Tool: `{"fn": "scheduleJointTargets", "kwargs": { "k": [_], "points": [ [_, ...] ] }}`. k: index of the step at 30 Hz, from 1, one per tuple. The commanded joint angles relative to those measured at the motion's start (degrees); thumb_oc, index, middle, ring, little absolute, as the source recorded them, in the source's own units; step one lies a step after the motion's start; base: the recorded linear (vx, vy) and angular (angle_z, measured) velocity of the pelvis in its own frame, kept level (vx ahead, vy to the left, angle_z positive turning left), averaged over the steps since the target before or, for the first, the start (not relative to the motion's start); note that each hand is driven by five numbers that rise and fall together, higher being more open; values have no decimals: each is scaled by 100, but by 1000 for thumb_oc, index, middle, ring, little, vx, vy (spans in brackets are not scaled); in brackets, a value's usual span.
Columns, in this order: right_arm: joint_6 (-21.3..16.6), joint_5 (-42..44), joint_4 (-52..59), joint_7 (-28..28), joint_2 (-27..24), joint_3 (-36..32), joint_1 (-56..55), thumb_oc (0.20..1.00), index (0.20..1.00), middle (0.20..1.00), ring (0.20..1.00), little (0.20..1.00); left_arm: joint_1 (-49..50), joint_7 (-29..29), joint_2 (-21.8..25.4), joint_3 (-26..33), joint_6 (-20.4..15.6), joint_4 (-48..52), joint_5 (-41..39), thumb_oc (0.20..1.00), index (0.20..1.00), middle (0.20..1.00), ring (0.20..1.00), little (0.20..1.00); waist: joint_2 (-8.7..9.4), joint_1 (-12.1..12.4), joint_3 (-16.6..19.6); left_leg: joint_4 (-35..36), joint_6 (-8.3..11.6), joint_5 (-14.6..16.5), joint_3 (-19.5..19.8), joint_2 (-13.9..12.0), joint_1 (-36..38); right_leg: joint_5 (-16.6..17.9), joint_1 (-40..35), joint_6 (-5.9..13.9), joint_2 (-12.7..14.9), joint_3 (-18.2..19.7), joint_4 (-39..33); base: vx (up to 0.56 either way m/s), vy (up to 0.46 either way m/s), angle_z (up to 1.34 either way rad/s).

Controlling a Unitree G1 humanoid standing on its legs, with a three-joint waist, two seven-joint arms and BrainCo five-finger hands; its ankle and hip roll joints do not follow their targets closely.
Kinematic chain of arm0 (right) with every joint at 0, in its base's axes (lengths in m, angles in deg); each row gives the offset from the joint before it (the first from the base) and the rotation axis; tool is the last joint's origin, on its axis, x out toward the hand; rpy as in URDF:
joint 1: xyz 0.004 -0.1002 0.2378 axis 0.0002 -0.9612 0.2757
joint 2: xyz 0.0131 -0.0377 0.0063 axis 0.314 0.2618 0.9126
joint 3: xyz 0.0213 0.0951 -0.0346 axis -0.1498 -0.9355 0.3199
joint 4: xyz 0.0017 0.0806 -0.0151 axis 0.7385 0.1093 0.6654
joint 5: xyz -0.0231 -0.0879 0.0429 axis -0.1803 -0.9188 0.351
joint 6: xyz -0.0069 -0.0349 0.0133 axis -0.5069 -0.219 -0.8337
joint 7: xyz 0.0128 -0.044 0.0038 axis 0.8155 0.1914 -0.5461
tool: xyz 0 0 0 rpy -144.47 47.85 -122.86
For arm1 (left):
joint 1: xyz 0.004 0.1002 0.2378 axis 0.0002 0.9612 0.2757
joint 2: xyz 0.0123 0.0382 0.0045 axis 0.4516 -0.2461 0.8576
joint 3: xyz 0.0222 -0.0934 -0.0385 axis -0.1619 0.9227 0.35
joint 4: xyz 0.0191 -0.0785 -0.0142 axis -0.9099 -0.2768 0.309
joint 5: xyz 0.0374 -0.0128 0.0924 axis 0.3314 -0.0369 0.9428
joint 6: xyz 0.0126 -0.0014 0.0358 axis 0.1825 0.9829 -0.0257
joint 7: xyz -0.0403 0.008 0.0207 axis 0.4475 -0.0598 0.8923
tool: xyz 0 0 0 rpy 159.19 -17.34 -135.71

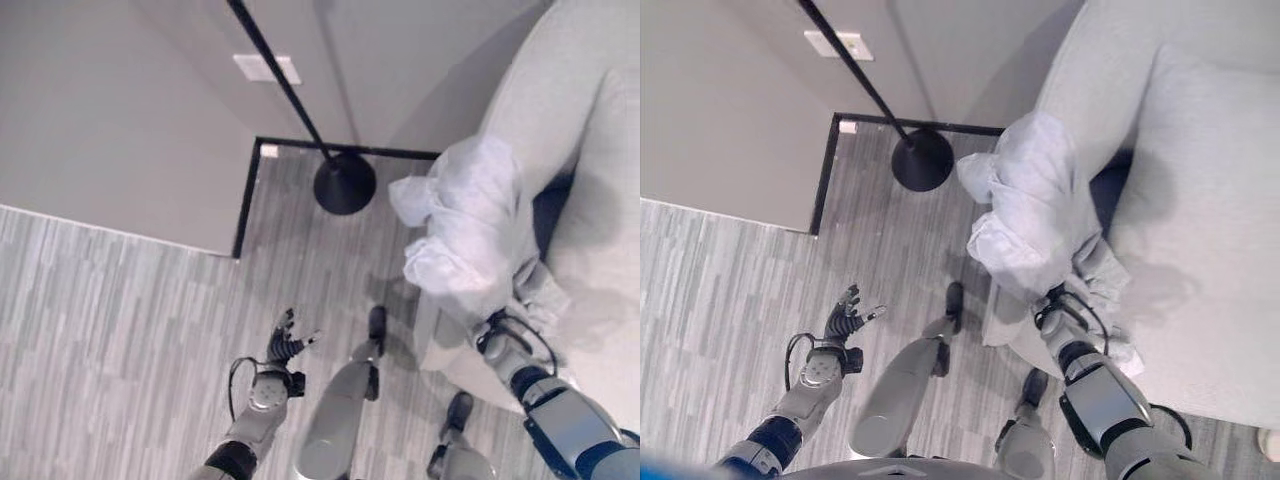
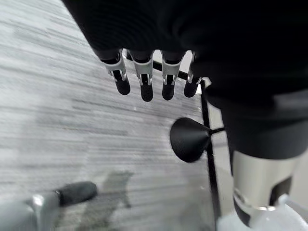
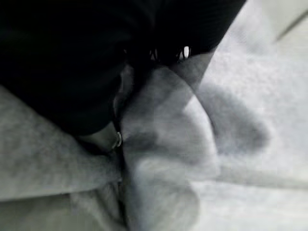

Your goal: Hang the clothes on the sofa on the clothes rack.

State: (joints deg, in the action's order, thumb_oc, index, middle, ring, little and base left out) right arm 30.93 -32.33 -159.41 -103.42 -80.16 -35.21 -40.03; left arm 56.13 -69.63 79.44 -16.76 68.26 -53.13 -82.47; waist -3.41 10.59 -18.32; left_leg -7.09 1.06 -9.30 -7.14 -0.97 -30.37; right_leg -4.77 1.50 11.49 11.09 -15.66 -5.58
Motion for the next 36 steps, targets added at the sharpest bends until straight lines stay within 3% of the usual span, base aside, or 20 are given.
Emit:
{"fn": "scheduleJointTargets", "kwargs": {
  "k": [1,4,5,7,9,16,21,28,36],
  "points": [
    [-137,349,460,-103,-55,-196,-524,200,200,200,200,200,352,-113,32,-17,-66,6,227,1000,1000,1000,1000,1000,47,-124,142,-809,439,492,122,-503,-453,71,-149,-235,204,-137,150,-32,-98,-1],
    [-222,508,884,-207,-78,-331,-712,200,200,200,200,200,467,-109,27,70,-18,-22,167,1000,1000,1000,1000,1000,148,-202,210,-668,467,421,116,-585,-178,26,-323,-266,122,-106,133,2,-113,-12],
    [-327,511,1847,-326,-262,-506,-1122,200,200,200,200,200,624,-92,14,227,29,-159,119,1000,1000,1000,1000,1000,306,-344,353,-515,508,339,101,-734,256,-53,-612,-318,-20,-42,116,1,-161,-18],
    [-347,545,2141,-349,-349,-628,-1224,200,200,200,200,200,687,-100,6,284,40,-164,98,1000,1000,1000,1000,1000,354,-382,424,-437,528,290,90,-776,425,-73,-719,-335,-64,-31,126,-4,-131,-15],
    [-395,495,3124,-425,-614,-994,-1536,200,200,200,200,200,817,-94,-14,447,98,-193,77,1000,1000,1000,1000,1000,468,-472,617,-321,546,256,67,-863,812,-146,-989,-382,-150,19,129,2,-92,-16],
    [-555,636,4876,-662,-1014,-2018,-1635,200,200,200,200,200,831,-51,-106,744,281,-176,131,1000,1000,1000,1000,1000,509,-590,1172,294,637,-10,-47,-1060,1580,-244,-1302,-443,-311,118,163,-16,-42,-11],
    [-616,603,5685,-716,-1173,-2309,-1345,200,200,200,200,200,789,-22,-133,915,398,-166,12,1000,1000,1000,1000,1000,502,-621,1455,622,709,-193,-85,-1140,1842,-278,-1440,-489,-410,95,156,-15,-6,-2],
    [-545,544,6167,-899,-1663,-2358,-150,200,200,200,200,200,547,-146,-1,972,445,293,125,1000,1000,1000,1000,1000,517,-548,1812,957,830,-426,-68,-1211,2034,-347,-1650,-547,-539,-27,157,-11,7,4],
    [-240,297,5825,-1044,-2383,-1862,1656,200,200,200,200,200,62,-604,356,863,476,1130,1230,1000,1000,1000,1000,1000,604,-448,2060,922,899,-452,-28,-1252,2100,-412,-1783,-598,-576,-136,222,0,10,8]
  ]
}}
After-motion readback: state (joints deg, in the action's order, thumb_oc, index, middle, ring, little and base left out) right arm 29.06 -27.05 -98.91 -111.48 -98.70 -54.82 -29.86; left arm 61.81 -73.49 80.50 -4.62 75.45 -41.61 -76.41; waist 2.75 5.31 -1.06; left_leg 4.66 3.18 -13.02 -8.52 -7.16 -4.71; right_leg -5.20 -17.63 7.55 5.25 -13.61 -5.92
